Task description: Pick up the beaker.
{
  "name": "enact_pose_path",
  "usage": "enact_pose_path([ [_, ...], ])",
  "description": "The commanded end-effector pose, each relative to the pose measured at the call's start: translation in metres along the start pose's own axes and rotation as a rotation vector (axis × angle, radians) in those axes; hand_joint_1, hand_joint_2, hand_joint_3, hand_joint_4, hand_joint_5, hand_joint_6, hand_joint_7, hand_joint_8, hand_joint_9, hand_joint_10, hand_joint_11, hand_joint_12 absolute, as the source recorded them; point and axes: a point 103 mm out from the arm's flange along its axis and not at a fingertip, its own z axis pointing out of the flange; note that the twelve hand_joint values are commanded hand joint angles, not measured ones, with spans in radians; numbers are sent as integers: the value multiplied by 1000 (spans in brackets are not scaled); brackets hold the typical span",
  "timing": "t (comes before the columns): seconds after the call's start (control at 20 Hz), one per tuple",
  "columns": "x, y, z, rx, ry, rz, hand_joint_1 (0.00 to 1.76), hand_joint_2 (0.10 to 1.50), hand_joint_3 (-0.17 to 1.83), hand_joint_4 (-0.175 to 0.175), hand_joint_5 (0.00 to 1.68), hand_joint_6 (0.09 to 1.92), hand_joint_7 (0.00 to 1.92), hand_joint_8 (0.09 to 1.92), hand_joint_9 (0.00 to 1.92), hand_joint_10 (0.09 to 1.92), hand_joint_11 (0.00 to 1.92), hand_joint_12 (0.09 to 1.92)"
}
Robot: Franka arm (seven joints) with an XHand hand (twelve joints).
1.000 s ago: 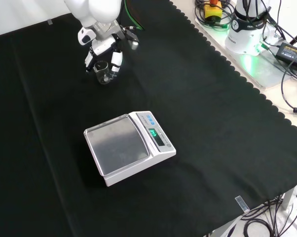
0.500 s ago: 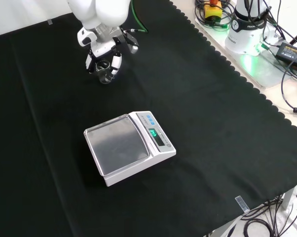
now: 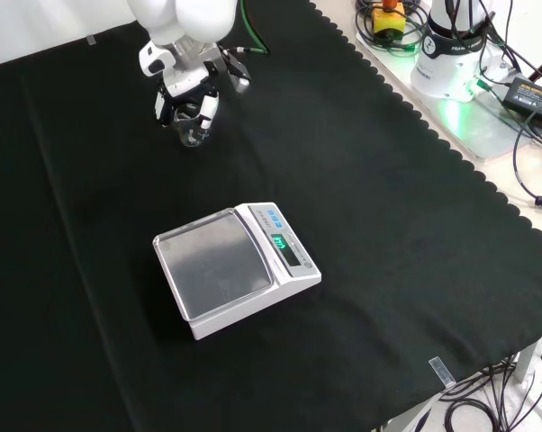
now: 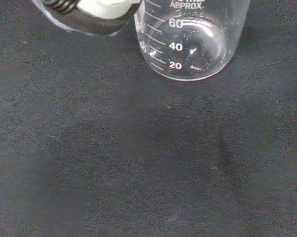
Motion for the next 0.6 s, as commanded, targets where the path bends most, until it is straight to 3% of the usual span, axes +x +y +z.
enact_pose_path([
  [0.05, -23, -7, -17, 35, -24, -22, 1143, 1103, 60, -175, 940, 1073, 1044, 1036, 1407, 642, 1534, 652],
  [0.15, -21, -9, -30, 51, -25, -59, 1144, 1104, 58, -175, 940, 1073, 1047, 1036, 1408, 648, 1530, 654],
  [0.25, -20, -12, -42, 68, -12, -87, 1203, 1093, 57, -104, 923, 1034, 1056, 1040, 1404, 660, 1519, 662],
  [0.35, -24, -14, -55, 95, -4, -112, 1227, 1088, 56, -74, 917, 1018, 1060, 1042, 1401, 666, 1513, 665],
  [0.45, -30, -21, -69, 107, 1, -132, 1233, 1087, 56, -66, 915, 1013, 1060, 1043, 1401, 668, 1510, 666],
  [0.6, -9, -23, -85, 98, 9, -145, 1235, 1087, 56, -64, 915, 1013, 1060, 1043, 1401, 670, 1508, 667],
])
